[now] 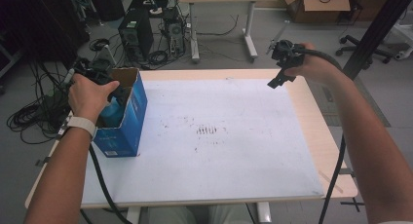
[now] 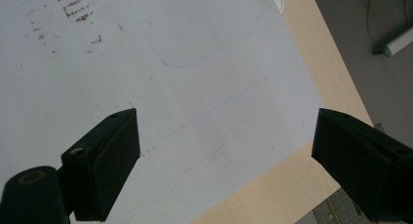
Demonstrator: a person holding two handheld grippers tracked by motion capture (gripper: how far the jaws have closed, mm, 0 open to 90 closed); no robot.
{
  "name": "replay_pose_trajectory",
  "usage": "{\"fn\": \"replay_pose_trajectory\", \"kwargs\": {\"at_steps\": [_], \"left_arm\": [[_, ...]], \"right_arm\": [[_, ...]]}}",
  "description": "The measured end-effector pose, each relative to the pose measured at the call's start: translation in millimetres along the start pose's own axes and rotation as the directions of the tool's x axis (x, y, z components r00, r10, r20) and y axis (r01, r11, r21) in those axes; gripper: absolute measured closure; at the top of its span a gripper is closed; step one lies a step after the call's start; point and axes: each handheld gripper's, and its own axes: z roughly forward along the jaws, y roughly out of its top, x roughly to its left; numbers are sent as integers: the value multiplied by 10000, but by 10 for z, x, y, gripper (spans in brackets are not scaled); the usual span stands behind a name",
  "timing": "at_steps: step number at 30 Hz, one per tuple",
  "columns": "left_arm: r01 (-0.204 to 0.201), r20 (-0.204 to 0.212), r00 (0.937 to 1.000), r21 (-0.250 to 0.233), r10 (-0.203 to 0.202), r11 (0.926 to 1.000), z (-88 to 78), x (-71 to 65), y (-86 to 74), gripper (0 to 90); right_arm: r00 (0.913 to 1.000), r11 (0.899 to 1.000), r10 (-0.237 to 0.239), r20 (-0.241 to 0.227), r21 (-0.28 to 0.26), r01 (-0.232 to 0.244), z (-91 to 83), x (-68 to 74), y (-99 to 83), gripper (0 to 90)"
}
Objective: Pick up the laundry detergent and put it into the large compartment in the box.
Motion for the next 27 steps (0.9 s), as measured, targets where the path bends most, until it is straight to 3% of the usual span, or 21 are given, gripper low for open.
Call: {"fn": "replay_pose_trajectory", "kwargs": {"at_steps": [6, 9, 12, 14, 18, 19, 20, 21, 23, 25, 27], "left_arm": [[-327, 117, 9994, -324, 331, 9989, -258, -13, -5, 251], [-673, 212, 9974, -721, 690, 9951, -433, -58, -14, 252], [-1227, 394, 9909, -1271, 1286, 9843, -665, -172, -37, 256], [-1341, 406, 9892, -1367, 1408, 9815, -720, -197, -42, 256], [-1985, 492, 9767, -1652, 2091, 9661, -918, -315, -68, 256], [-2210, 564, 9707, -1705, 2334, 9603, -958, -348, -76, 255], [-2666, 620, 9576, -1808, 2815, 9467, -1027, -418, -98, 256], [-2666, 620, 9576, -1808, 2815, 9467, -1027, -418, -98, 256], [-3184, 909, 9363, -1886, 3394, 9290, -1080, -489, -125, 256], [-3748, 1068, 9103, -1976, 4000, 9058, -1116, -572, -160, 256], [-4149, 1199, 8881, -2061, 4436, 8862, -1143, -654, -194, 258]], "right_arm": [[10000, 10000, 3, 43, -75, -2, -44, 5, -9, 104], [10000, 10000, 1, 48, -85, -1, -55, 13, -9, 104], [10000, 9999, -16, 81, -116, 17, -76, 22, -10, 104], [9999, 10000, -34, 101, -90, 35, -83, 28, -6, 104], [9999, 9999, -61, 112, -117, 62, -100, 42, 2, 104], [9999, 9999, -67, 132, -103, 69, -105, 43, 2, 104], [9999, 9999, -43, 143, -122, 45, -119, 44, 1, 104], [9999, 9999, -43, 143, -122, 45, -119, 44, 1, 104], [9998, 9998, -46, 167, -168, 48, -142, 48, -6, 104], [9998, 9998, -41, 170, -177, 44, -146, 50, -10, 104], [9998, 9999, -33, 189, -163, 36, -157, 51, -15, 104]]}}
